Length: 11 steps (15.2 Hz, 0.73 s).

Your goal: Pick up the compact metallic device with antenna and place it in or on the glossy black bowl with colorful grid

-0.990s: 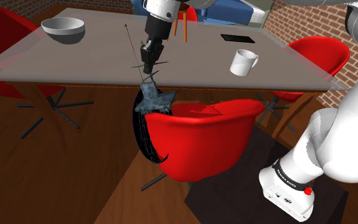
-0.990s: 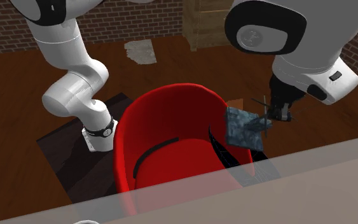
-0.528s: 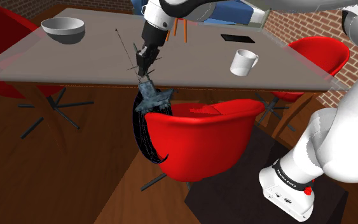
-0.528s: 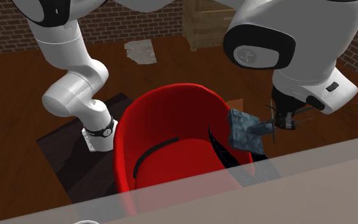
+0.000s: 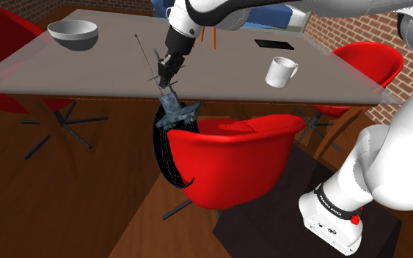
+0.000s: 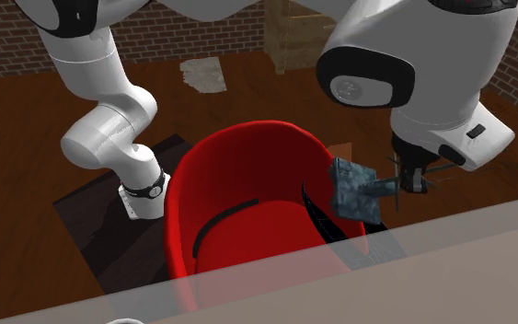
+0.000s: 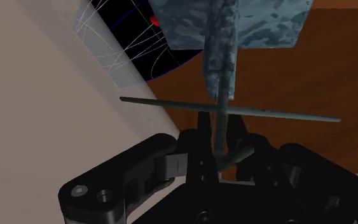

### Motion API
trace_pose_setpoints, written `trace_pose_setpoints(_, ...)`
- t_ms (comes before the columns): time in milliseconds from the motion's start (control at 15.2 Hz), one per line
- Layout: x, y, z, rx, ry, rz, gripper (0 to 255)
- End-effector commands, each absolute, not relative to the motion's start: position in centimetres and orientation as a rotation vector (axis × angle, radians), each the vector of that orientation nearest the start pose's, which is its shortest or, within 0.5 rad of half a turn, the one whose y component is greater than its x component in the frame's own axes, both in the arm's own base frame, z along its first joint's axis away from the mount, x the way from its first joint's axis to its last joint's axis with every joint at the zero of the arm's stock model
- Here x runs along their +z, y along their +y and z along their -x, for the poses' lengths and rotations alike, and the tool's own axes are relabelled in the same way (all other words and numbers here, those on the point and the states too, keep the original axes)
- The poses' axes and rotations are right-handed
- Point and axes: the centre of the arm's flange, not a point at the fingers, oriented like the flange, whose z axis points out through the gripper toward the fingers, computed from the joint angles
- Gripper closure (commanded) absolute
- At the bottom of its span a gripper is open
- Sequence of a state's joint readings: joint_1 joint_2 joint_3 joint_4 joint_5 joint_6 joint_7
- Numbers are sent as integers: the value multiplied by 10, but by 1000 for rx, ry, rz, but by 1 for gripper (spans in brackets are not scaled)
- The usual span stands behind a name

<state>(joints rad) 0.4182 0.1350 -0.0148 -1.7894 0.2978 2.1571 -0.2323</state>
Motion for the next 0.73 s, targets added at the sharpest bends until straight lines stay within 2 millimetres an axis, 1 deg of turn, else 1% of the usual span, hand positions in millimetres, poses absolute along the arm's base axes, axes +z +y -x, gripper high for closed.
trace_pose_setpoints(0, 470, 257, -554, -79, -738, 2768, 0)
trace_pose_setpoints(66, 474, 263, -547, -79, -739, 2770, 0)
trace_pose_setpoints(132, 475, 263, -546, -79, -738, 2770, 0)
trace_pose_setpoints(264, 468, 266, -543, -78, -738, 2770, 0)
trace_pose_setpoints(330, 477, 262, -557, -80, -739, 2770, 0)
trace_pose_setpoints(528, 515, 251, -558, -80, -739, 2770, 0)
trace_pose_setpoints(594, 525, 248, -558, -80, -739, 2770, 0)
trace_pose_setpoints(660, 525, 248, -558, -80, -739, 2770, 0)
